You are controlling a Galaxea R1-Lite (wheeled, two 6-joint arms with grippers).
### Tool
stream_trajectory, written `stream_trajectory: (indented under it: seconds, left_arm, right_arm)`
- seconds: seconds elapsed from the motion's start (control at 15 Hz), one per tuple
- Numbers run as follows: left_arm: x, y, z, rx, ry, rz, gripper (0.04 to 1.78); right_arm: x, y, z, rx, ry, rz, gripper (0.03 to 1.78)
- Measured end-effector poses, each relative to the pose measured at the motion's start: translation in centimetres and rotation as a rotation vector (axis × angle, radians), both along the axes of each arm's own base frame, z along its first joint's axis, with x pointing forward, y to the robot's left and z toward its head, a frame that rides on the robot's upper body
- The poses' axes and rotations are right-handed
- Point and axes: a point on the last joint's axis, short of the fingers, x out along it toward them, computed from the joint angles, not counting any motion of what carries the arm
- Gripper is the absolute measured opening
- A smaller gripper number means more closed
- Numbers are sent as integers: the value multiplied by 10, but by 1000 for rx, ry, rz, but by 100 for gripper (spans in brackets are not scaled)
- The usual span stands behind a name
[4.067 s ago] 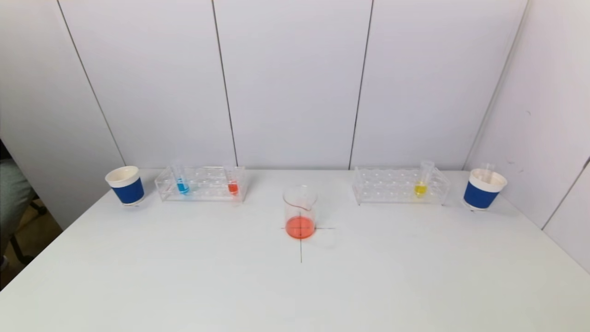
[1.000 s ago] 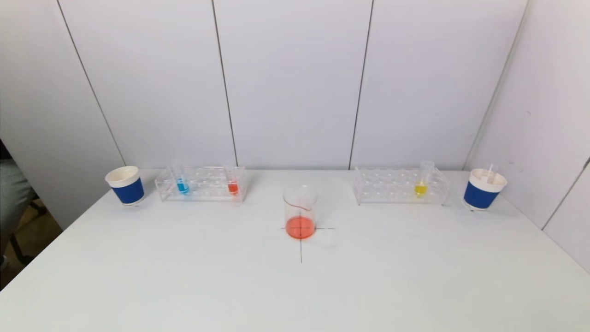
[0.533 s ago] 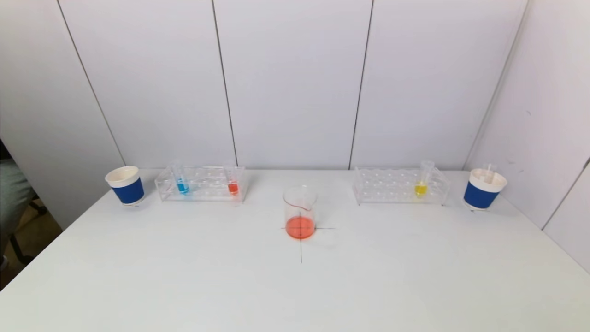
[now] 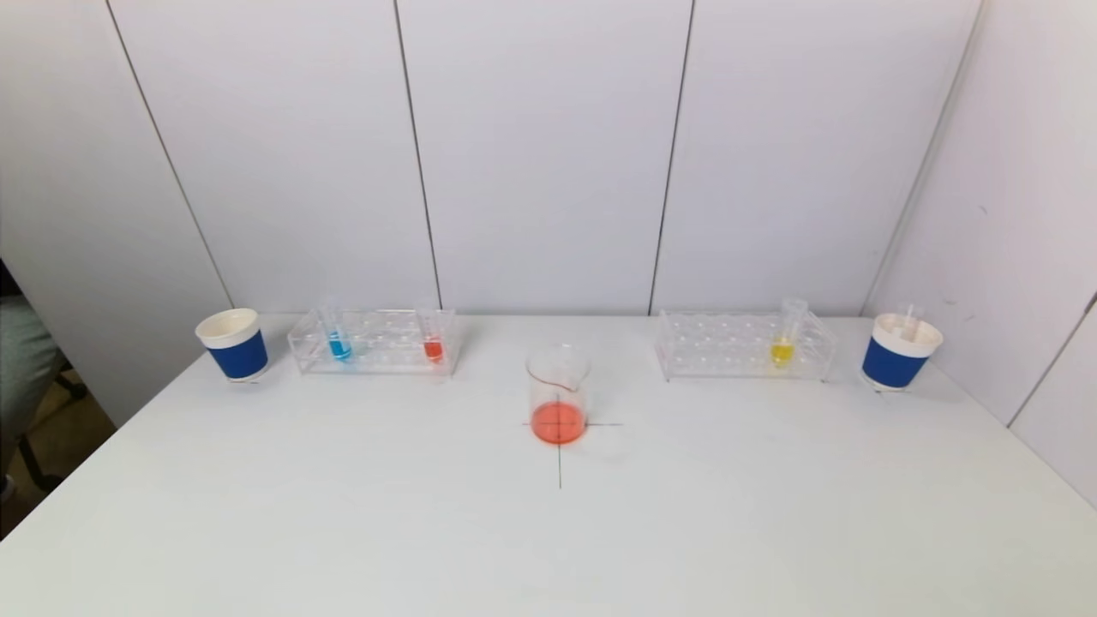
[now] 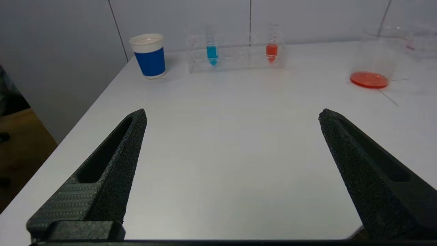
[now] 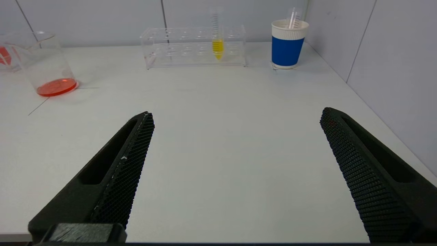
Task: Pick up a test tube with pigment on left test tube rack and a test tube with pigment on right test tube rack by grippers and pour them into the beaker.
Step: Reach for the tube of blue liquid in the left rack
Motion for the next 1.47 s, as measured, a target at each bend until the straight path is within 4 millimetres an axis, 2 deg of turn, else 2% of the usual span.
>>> stream_trajectory:
  seconds: [0.27, 0.4, 0.53, 0.8, 0.93, 1.2, 1.47]
  left_arm:
    - [-20, -1, 60, 1, -69, -50, 176]
    - [-18, -1, 90, 0, -77, -82, 176]
    - [-8, 0, 116, -2, -74, -111, 176]
    - [33, -2, 159, -1, -76, -141, 176]
    - [57, -4, 173, 2, -70, -155, 176]
    - [106, -8, 183, 4, -38, -203, 176]
    - [151, -11, 179, 1, 10, -256, 176]
  right_arm:
    - [0, 0, 0, 0, 0, 0, 177]
    - [0, 0, 0, 0, 0, 0, 177]
    - [0, 0, 0, 0, 0, 0, 177]
    - [0, 0, 0, 0, 0, 0, 177]
    - [0, 0, 0, 0, 0, 0, 177]
    - [0, 0, 0, 0, 0, 0, 177]
    - [0, 0, 0, 0, 0, 0, 177]
